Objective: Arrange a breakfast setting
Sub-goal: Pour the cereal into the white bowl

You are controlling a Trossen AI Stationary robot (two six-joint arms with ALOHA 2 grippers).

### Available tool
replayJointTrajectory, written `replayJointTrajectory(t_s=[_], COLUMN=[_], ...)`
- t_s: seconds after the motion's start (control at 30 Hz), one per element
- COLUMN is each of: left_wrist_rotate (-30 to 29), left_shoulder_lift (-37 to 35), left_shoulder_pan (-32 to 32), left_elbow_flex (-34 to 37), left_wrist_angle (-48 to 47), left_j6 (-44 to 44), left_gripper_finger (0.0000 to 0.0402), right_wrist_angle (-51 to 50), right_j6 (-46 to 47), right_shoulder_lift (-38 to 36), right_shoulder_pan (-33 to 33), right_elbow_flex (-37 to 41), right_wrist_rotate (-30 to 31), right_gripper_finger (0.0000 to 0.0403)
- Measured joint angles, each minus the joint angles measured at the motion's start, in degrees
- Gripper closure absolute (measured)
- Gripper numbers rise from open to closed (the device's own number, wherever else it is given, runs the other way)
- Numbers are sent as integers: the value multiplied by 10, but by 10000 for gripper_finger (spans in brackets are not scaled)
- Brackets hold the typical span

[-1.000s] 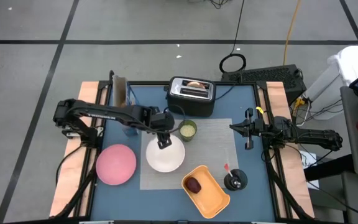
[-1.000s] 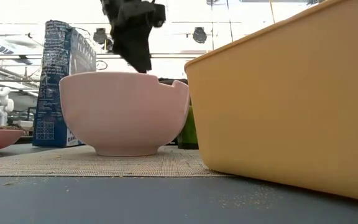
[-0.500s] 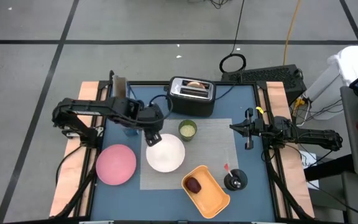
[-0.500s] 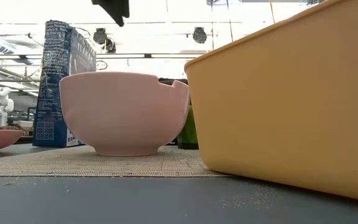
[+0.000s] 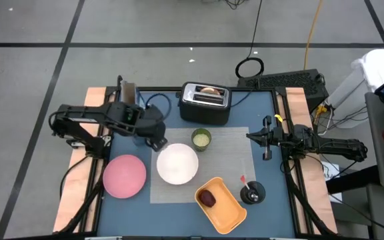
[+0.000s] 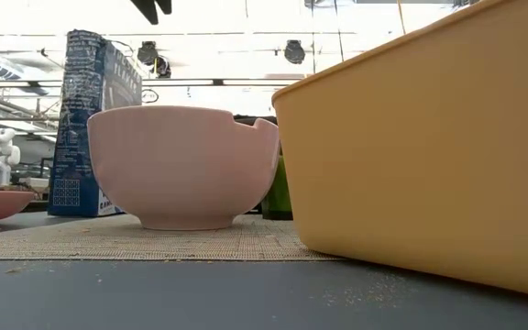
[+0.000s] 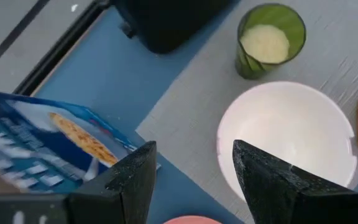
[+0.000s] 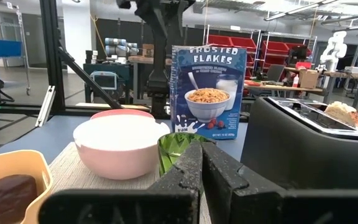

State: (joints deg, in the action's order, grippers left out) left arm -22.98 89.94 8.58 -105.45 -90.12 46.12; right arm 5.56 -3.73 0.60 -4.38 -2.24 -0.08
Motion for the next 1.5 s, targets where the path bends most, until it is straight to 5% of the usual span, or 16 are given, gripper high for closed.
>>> replayJointTrajectory(t_s=[0.7,1.13,1.5], left_wrist_rotate=[-17,49,68], left_shoulder_lift=[-123,-158,-158], left_shoulder_pan=[-101,-109,-100], left_elbow_flex=[6,172,183], left_wrist_angle=[2,1,1], left_j6=[3,46,29], left_gripper_finger=[183,183,183], right_wrist_angle=[0,0,0], right_j6=[0,0,0], right_shoulder_lift=[0,0,0], right_shoulder_pan=[0,0,0], right_elbow_flex=[0,0,0], right_wrist_rotate=[0,0,0], right_gripper_finger=[401,401,401])
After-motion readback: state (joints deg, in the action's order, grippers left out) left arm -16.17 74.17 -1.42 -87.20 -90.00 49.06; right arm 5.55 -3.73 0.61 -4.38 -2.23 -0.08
